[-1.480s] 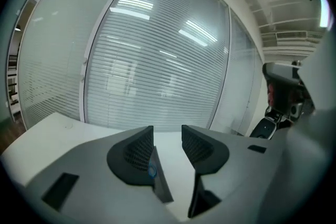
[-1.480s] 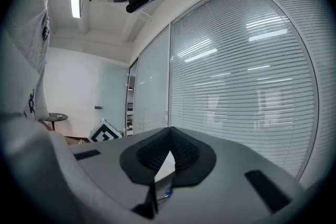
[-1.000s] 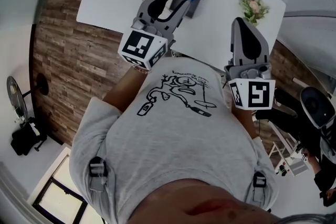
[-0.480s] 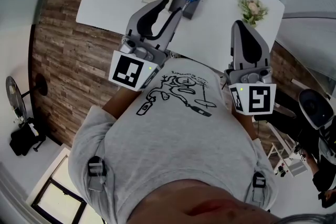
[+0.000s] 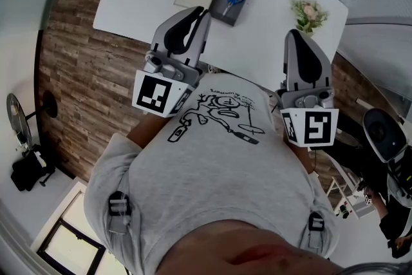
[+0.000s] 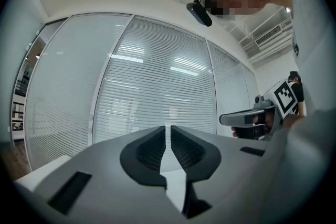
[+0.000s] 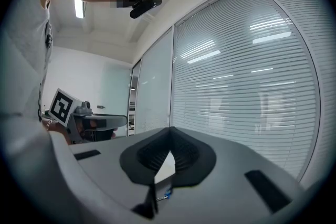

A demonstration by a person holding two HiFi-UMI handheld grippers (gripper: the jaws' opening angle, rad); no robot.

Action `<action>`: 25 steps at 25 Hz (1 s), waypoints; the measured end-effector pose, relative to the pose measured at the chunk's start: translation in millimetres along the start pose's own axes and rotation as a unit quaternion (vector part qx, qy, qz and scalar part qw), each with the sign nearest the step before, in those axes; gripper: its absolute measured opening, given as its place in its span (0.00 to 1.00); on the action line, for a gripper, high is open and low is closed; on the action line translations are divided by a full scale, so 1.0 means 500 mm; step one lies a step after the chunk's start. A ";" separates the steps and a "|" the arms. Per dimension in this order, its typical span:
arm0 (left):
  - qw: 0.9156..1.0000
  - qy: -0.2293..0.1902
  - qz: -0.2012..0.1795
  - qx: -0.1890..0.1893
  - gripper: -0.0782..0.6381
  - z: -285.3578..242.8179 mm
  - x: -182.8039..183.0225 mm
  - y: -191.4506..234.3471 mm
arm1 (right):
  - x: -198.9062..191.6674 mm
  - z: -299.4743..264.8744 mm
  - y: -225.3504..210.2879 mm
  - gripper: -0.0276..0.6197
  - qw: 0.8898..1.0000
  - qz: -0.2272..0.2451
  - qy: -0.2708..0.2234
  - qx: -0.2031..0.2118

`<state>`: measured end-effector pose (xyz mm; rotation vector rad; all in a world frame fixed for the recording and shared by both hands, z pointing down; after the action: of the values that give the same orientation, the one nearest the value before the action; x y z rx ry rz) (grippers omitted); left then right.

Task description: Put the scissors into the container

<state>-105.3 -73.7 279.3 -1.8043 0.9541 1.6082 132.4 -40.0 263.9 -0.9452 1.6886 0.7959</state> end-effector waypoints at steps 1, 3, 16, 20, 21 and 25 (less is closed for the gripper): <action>1.000 0.000 0.000 0.000 0.17 0.000 0.001 0.000 | 0.001 0.000 0.000 0.05 1.000 0.000 0.001 0.000; 1.000 0.000 0.001 0.000 0.17 0.000 0.002 0.003 | 0.002 -0.001 0.001 0.05 1.000 0.001 0.001 -0.001; 1.000 0.004 0.008 0.000 0.17 -0.003 0.002 0.004 | 0.006 -0.002 -0.001 0.05 1.000 0.000 -0.002 -0.004; 1.000 0.007 0.010 -0.001 0.17 0.003 0.004 0.003 | 0.009 0.002 0.002 0.05 1.000 -0.001 -0.003 -0.004; 1.000 0.007 0.011 -0.001 0.17 0.004 0.004 0.002 | 0.010 0.003 0.003 0.05 1.000 0.000 -0.003 -0.004; 1.000 0.009 0.014 -0.004 0.17 0.008 0.003 0.000 | 0.012 0.007 0.005 0.05 1.000 -0.001 -0.004 -0.007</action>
<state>-107.8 -70.8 277.0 -1.8199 0.9870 1.6173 130.8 -37.1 257.5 -0.9517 1.6781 0.8090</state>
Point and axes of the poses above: the fingertips, and each gripper's own axes: z backward along the fingers, y to its left, x out of its top, the point moved 8 cm from there along z, backward along the fingers, and after that the axes turned 12 degrees about y, right-handed, at the moved point
